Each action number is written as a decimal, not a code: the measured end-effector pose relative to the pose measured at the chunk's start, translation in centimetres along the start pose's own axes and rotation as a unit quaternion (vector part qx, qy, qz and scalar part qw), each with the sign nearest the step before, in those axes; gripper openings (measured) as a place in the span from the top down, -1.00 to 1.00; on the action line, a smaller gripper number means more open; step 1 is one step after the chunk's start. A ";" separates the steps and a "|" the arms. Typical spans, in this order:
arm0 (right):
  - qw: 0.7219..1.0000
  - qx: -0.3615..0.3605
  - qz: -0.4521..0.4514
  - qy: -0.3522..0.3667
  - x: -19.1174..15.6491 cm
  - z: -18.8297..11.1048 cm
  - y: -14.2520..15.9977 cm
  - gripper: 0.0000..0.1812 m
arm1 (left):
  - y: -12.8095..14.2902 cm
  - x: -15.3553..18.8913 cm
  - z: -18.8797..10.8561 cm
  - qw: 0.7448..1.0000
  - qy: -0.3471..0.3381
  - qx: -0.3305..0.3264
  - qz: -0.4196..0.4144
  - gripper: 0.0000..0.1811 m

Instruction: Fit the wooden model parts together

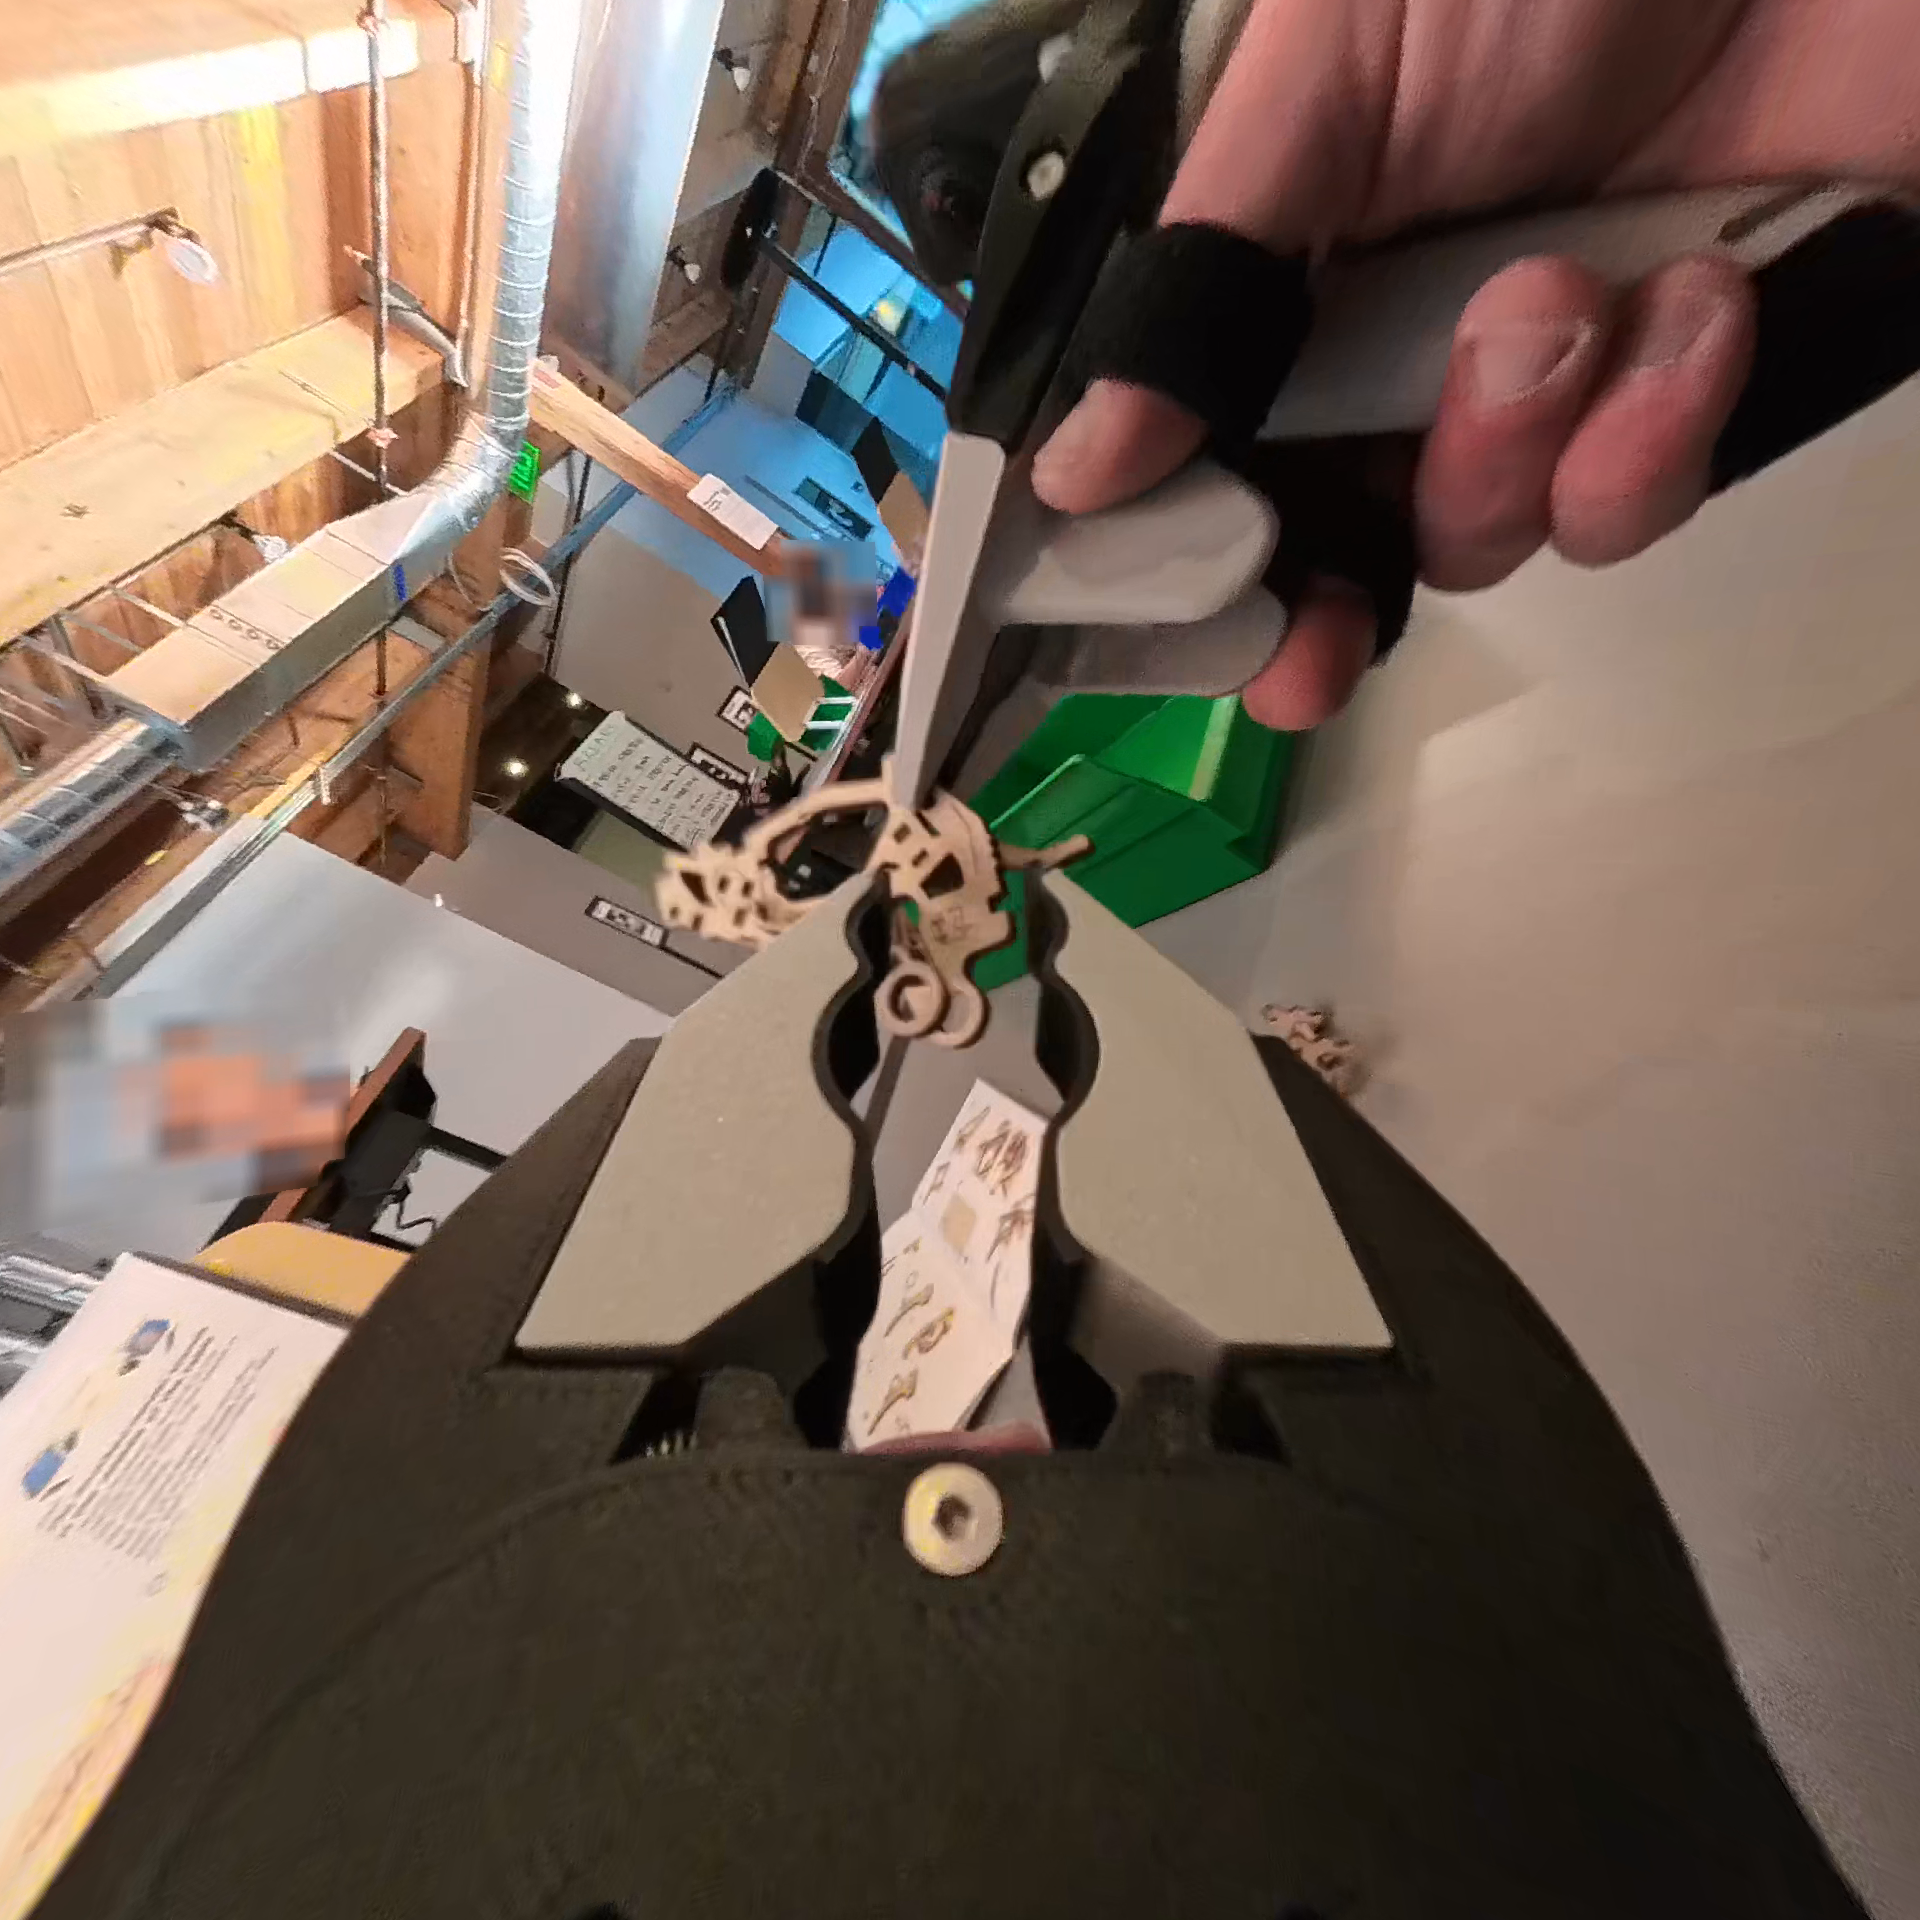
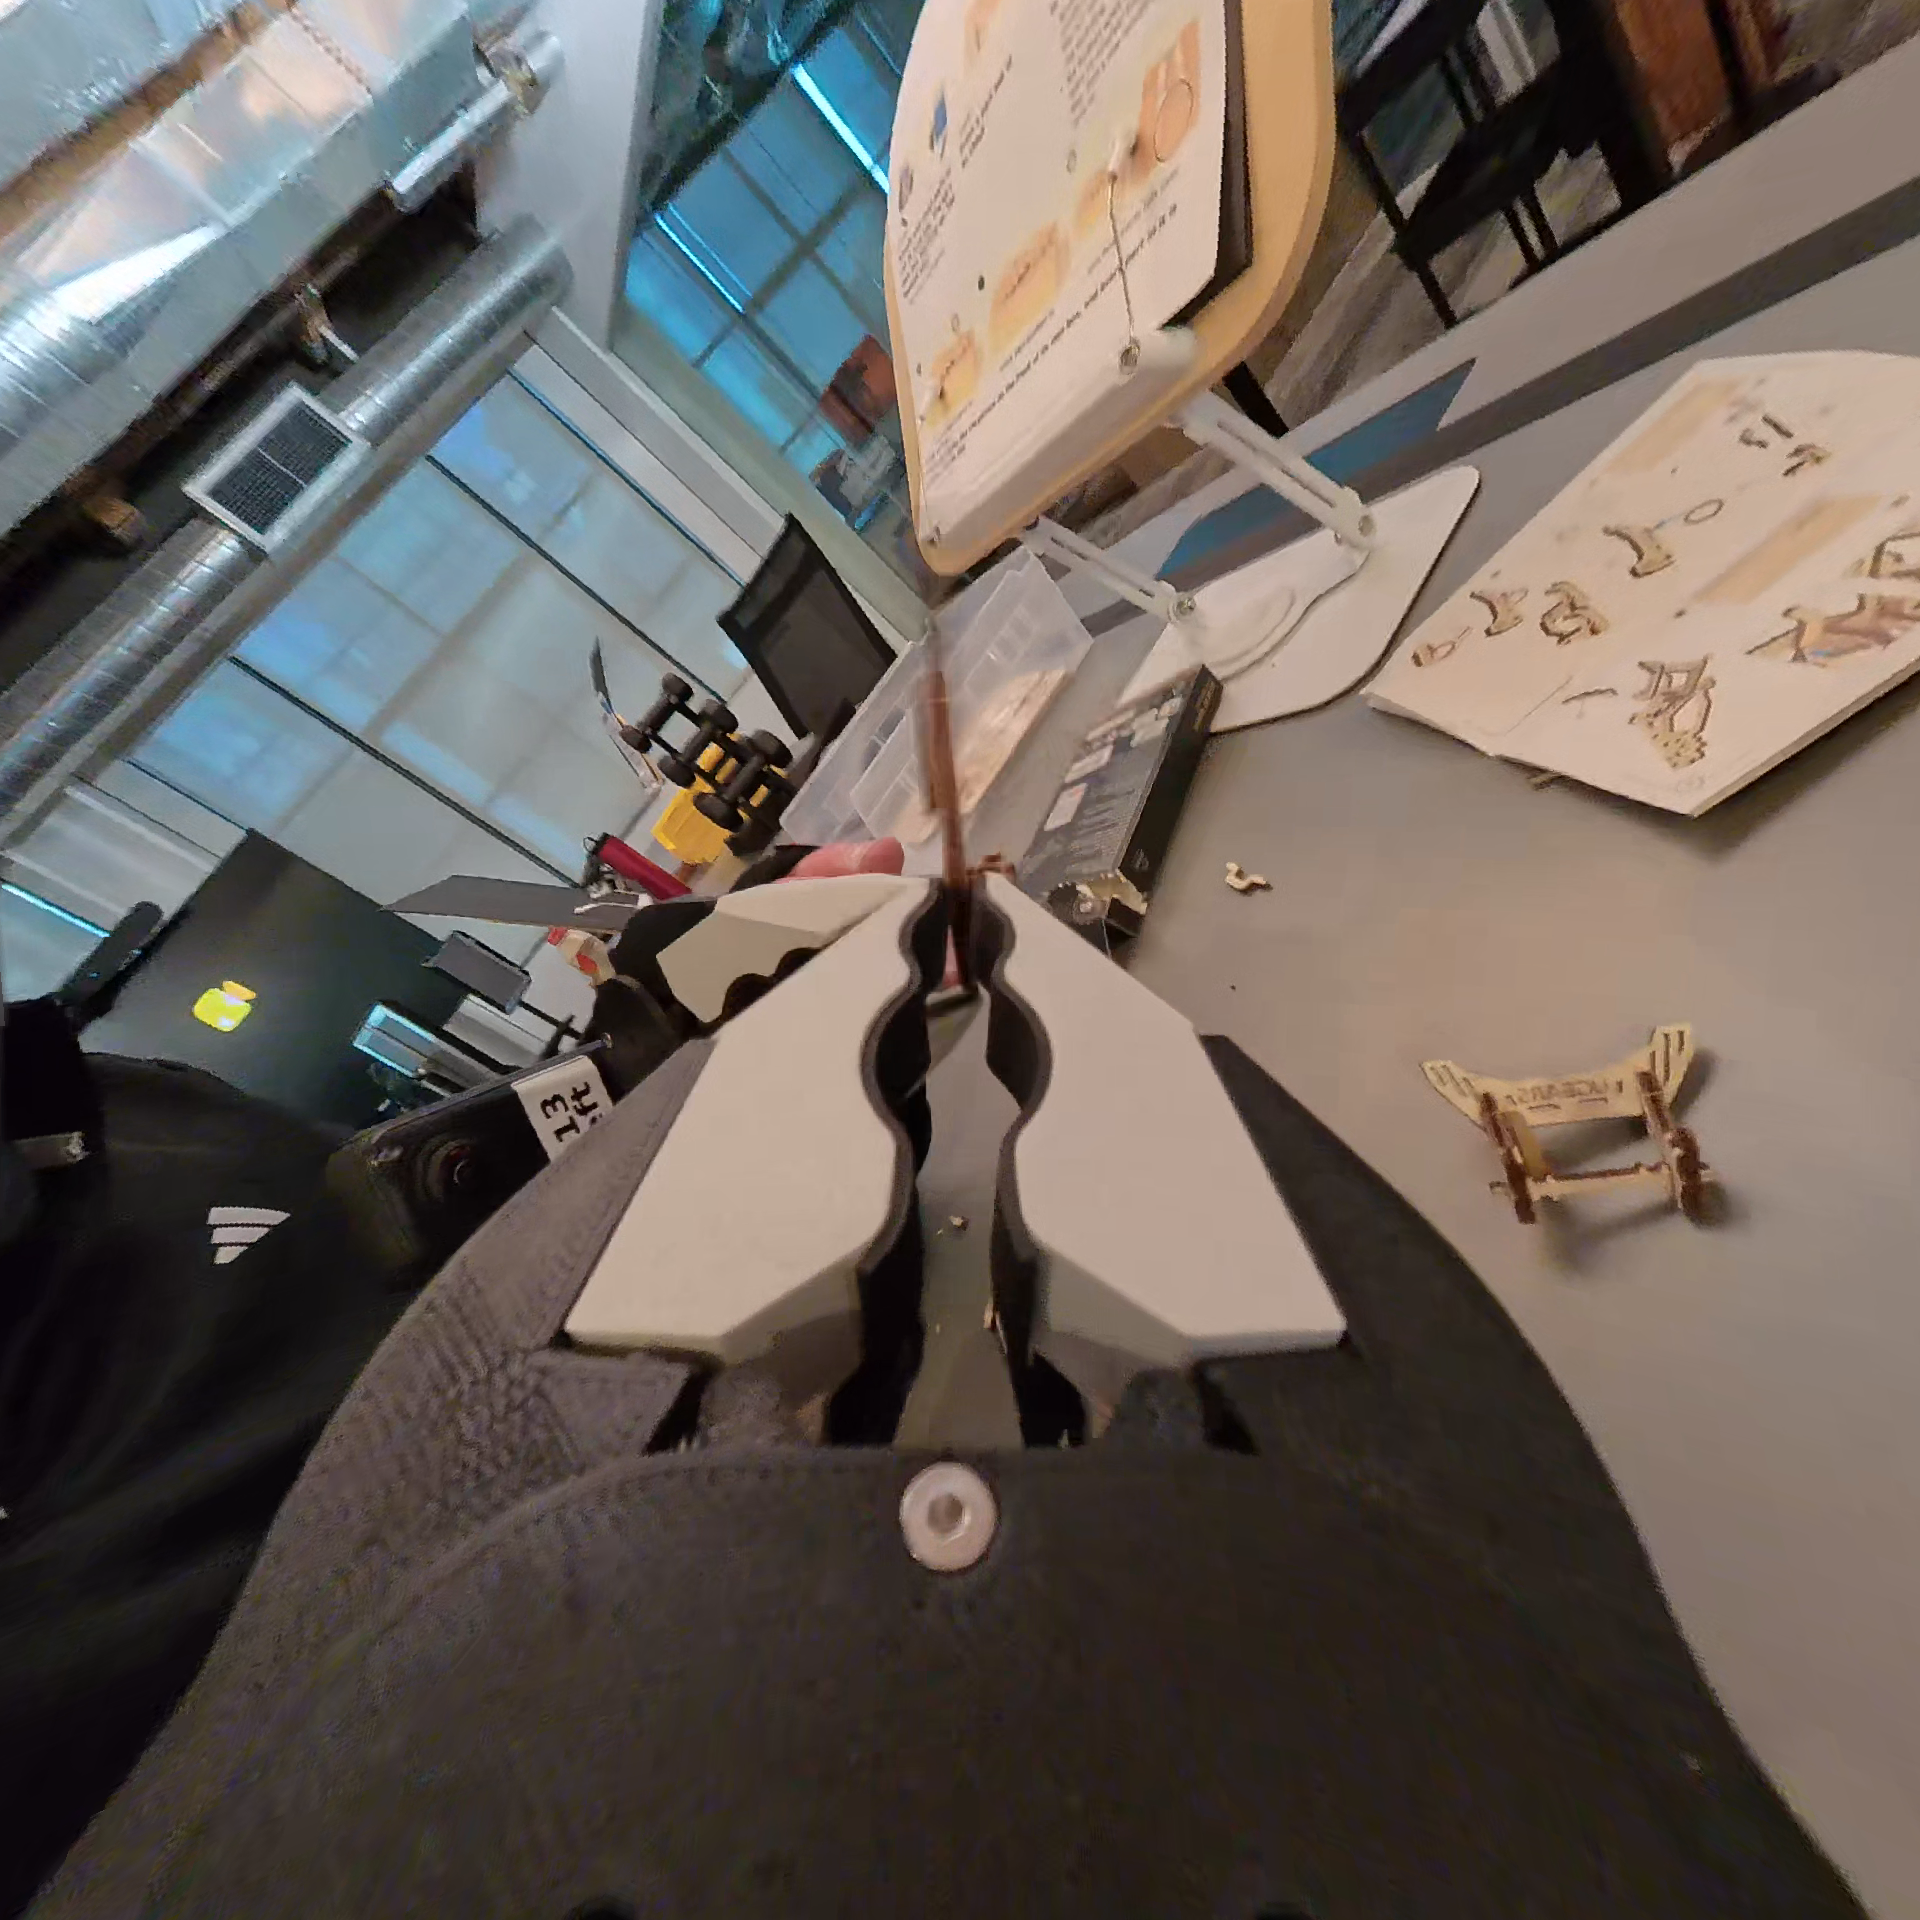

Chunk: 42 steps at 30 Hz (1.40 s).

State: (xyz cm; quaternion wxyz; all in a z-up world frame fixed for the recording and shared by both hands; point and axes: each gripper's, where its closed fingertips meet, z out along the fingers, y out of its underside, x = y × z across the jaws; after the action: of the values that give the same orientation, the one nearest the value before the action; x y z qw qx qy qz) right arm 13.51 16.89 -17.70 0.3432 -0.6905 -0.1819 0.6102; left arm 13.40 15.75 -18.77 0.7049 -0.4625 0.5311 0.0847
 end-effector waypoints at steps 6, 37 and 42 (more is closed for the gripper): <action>0.999 0.004 -0.035 -0.011 0.0 -0.7 -0.6 0.99 | -1.8 -2.2 -1.8 0.979 0.031 0.093 -0.181 0.45; 0.954 -0.191 -0.232 0.011 -3.0 8.1 3.6 0.70 | 7.4 -6.2 -9.7 0.727 0.160 0.158 -0.648 0.96; 0.870 -0.367 -0.321 0.073 -0.9 6.6 12.9 0.69 | 9.9 -6.6 -10.9 0.712 0.123 0.142 -0.677 0.96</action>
State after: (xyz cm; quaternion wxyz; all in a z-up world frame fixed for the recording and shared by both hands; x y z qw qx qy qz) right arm 4.83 8.90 -26.16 0.2541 -0.7128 -0.5790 0.3035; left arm -2.75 15.70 -18.95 0.5596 -0.5989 0.1639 -0.5489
